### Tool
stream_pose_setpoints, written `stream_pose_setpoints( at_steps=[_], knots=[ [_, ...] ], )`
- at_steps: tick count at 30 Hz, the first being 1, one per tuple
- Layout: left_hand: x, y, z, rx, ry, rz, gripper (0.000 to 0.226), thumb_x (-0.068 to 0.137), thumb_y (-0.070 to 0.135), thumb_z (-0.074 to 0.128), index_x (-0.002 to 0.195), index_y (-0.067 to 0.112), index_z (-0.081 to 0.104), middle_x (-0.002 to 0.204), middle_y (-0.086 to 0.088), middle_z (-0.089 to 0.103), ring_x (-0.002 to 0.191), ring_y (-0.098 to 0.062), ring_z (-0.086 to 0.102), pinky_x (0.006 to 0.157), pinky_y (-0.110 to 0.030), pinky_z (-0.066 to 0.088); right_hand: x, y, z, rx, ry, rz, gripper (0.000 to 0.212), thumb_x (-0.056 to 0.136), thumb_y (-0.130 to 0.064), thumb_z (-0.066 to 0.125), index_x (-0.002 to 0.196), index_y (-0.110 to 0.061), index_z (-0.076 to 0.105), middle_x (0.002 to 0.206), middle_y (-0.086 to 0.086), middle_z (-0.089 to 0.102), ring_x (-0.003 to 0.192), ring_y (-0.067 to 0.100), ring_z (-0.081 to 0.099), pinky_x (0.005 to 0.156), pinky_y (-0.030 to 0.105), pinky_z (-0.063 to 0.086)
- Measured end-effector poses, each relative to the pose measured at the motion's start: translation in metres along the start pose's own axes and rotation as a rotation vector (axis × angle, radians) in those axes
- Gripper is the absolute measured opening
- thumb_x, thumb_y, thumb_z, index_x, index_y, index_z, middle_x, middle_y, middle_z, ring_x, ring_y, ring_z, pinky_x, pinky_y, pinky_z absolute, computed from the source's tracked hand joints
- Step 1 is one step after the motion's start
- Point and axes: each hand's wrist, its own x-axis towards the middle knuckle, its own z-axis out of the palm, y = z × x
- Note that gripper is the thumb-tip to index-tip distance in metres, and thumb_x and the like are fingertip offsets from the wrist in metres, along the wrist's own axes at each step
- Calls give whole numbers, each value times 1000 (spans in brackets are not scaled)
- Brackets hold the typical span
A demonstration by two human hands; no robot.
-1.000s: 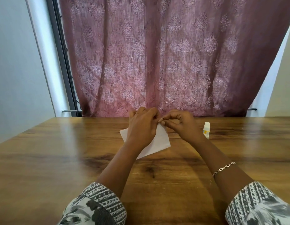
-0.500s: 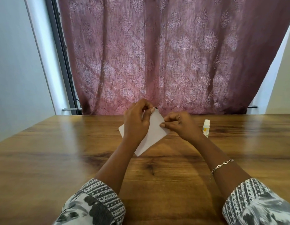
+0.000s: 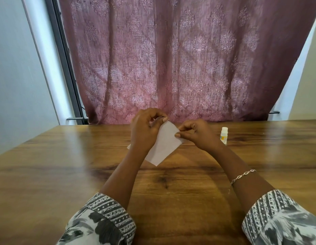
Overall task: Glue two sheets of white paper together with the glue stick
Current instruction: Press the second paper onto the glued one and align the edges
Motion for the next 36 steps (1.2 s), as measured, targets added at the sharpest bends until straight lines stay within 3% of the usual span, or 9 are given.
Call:
stream_pose_setpoints(
  at_steps=[3, 9, 13, 16, 19, 26, 29, 33, 36],
  knots=[
    [4, -3, -4, -109, 36, -61, 5, 73, 22, 60, 73, 19, 65, 69, 19, 59, 65, 4, 51, 64, -13, 36, 1, 3, -3, 36, 27, 22, 10, 74, -6, 69, 82, 0, 69, 70, -2, 63, 60, -4, 55, 65, 19, 46],
    [4, -4, -7, -255, 98, -164, 8, 77, 8, 67, 74, 15, 66, 69, 14, 63, 70, -8, 52, 62, -8, 37, 1, 1, -9, 75, 86, 74, 12, 75, -6, 68, 85, 0, 69, 79, 6, 66, 57, -10, 56, 59, 5, 43],
    [7, -10, -11, -332, 81, -255, 14, 75, 8, 69, 69, 21, 68, 64, 14, 65, 68, -10, 52, 65, -19, 41, 1, -3, -10, 93, 178, 100, 5, 78, -10, 66, 73, -10, 63, 65, -1, 59, 48, -1, 54, 50, 12, 43],
    [7, -10, -19, -379, -7, -324, 14, 76, 6, 68, 70, 19, 68, 52, 16, 64, 49, 1, 51, 48, -16, 38, 0, -6, -9, 310, 210, 174, 19, 82, -3, 59, 70, -15, 52, 66, 4, 56, 39, 4, 58, 36, 16, 45],
    [6, -11, -25, -412, -112, -332, 15, 76, 2, 66, 70, 15, 66, 47, 10, 64, 42, -1, 56, 37, -12, 35, 0, -7, -10, 427, 222, 151, 18, 80, 4, 60, 71, -10, 54, 69, 7, 59, 53, 3, 65, 49, 18, 54],
    [-14, -36, -37, -318, -428, -409, 27, 70, -5, 69, 62, 20, 73, 67, 13, 73, 60, -2, 60, 51, -17, 49, -24, 19, -2, 135, -13, 145, 12, 69, 5, 70, 76, -4, 67, 89, 4, 69, 78, -10, 62, 78, 12, 49],
    [-25, -43, -36, -210, -592, -377, 23, 66, -3, 74, 61, 19, 73, 68, 7, 72, 65, -7, 62, 60, -19, 49, -38, 24, 3, 23, -171, 129, 25, 69, 4, 70, 71, -20, 65, 89, -6, 66, 84, -9, 61, 78, 6, 45],
    [-34, -45, -30, 0, -734, -351, 11, 65, 2, 76, 68, 12, 73, 83, -11, 73, 79, -16, 66, 81, -29, 51, -45, 28, 9, -249, -299, 92, 34, 71, -10, 71, 67, -41, 56, 98, -4, 70, 93, 8, 61, 83, 26, 48],
    [-36, -45, -27, 114, -861, -359, 9, 69, 8, 75, 78, 7, 74, 91, -11, 73, 87, -21, 66, 87, -35, 51, -48, 24, 15, -337, -342, 88, 16, 75, -12, 68, 84, -25, 69, 105, -3, 70, 95, 11, 61, 85, 29, 48]
  ],
)
